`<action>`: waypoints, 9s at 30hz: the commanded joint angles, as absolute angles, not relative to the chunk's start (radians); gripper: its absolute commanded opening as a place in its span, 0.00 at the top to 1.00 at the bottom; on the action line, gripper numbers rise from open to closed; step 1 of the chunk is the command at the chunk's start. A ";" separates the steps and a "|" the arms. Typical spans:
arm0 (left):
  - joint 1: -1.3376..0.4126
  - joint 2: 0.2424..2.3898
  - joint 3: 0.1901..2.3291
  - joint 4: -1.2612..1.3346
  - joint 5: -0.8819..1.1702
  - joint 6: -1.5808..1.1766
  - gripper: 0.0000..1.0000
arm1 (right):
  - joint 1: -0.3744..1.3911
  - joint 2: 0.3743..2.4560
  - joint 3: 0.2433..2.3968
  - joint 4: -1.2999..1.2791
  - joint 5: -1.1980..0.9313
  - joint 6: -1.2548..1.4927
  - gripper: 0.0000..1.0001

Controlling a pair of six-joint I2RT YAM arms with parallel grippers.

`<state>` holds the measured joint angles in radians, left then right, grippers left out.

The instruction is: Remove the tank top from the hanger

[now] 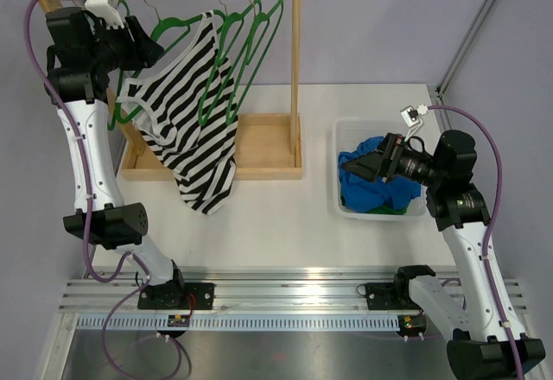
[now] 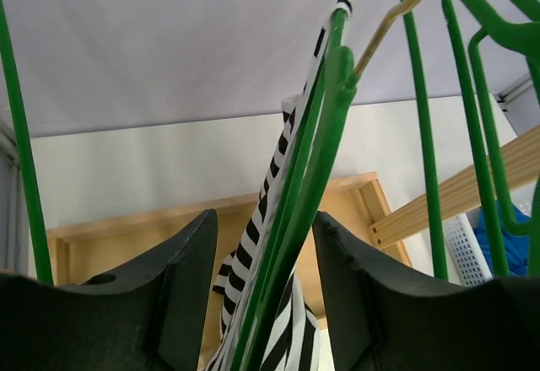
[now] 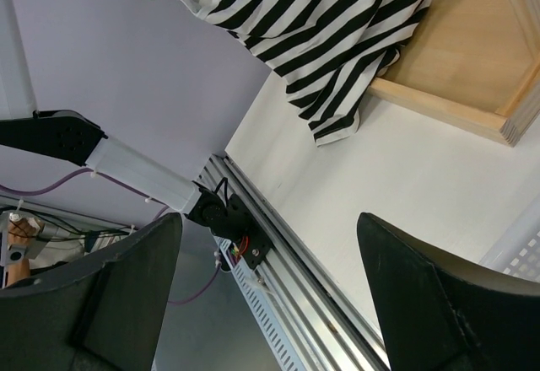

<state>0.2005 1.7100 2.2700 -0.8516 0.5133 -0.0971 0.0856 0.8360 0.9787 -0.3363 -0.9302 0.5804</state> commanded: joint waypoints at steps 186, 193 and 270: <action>-0.167 0.408 0.753 0.630 0.094 -0.278 1.00 | 0.617 0.815 0.798 -0.491 -0.506 0.386 1.00; -0.167 0.498 0.752 0.847 0.196 -0.297 1.00 | 0.617 0.816 0.703 -0.024 -0.887 0.654 1.00; -0.167 1.436 2.219 -1.020 0.107 -0.063 1.00 | 0.804 1.040 1.151 -0.502 -0.158 0.413 0.04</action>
<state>-0.1699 1.3991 2.1231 -1.0454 0.0841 -0.0967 0.8032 1.0946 1.1072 -0.5350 -0.1955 0.4019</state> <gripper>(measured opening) 0.031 0.957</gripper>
